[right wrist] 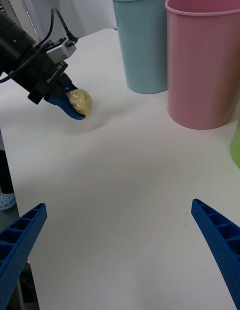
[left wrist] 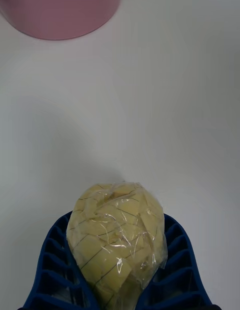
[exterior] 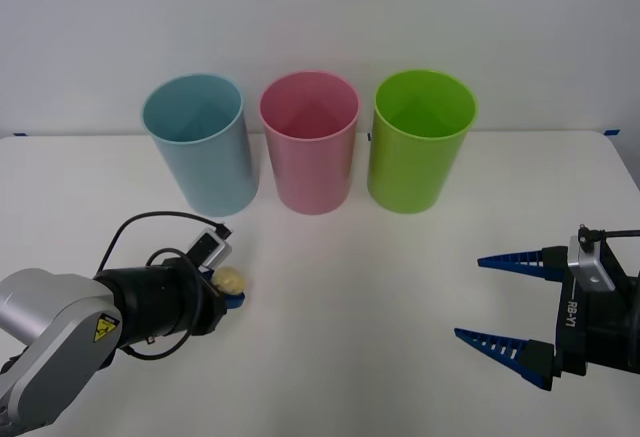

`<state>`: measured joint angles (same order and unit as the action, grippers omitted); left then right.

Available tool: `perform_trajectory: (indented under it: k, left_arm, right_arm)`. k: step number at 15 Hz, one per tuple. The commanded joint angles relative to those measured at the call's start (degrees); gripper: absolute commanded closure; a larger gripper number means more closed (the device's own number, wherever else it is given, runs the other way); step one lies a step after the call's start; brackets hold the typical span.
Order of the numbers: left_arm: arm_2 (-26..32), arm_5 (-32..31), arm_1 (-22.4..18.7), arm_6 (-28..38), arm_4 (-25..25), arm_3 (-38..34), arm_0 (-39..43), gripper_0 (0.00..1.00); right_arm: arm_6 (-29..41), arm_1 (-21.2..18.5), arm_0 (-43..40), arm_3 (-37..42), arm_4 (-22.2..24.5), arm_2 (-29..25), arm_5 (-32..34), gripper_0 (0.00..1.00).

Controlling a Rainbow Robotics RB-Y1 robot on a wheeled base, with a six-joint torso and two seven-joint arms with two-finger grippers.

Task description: Put cans in the blue bin and PET bottles in the pink bin and trash in the green bin.

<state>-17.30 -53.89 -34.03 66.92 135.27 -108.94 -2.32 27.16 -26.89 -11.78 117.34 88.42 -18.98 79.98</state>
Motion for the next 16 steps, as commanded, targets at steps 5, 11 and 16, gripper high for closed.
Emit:
perform_trajectory:
  k: [5, 11, 16]
  left_arm:
    - [5.9, 4.1, -3.5, -20.7, -24.9, 0.2, 1.3, 1.00]
    - [10.6, 4.2, -4.3, -34.8, -48.3, 0.8, 1.4, 1.00]
    - [10.5, 8.5, -4.8, -38.9, -60.5, 0.6, -4.1, 1.00]
  right_arm:
    - [0.0, 0.0, 0.0, 0.0, 0.0, 0.0, 0.0, 0.00]
    - [0.0, 0.0, 0.0, 0.0, 0.0, 0.0, 0.0, 0.00]
    - [0.0, 0.0, 0.0, 0.0, 0.0, 0.0, 0.0, 0.00]
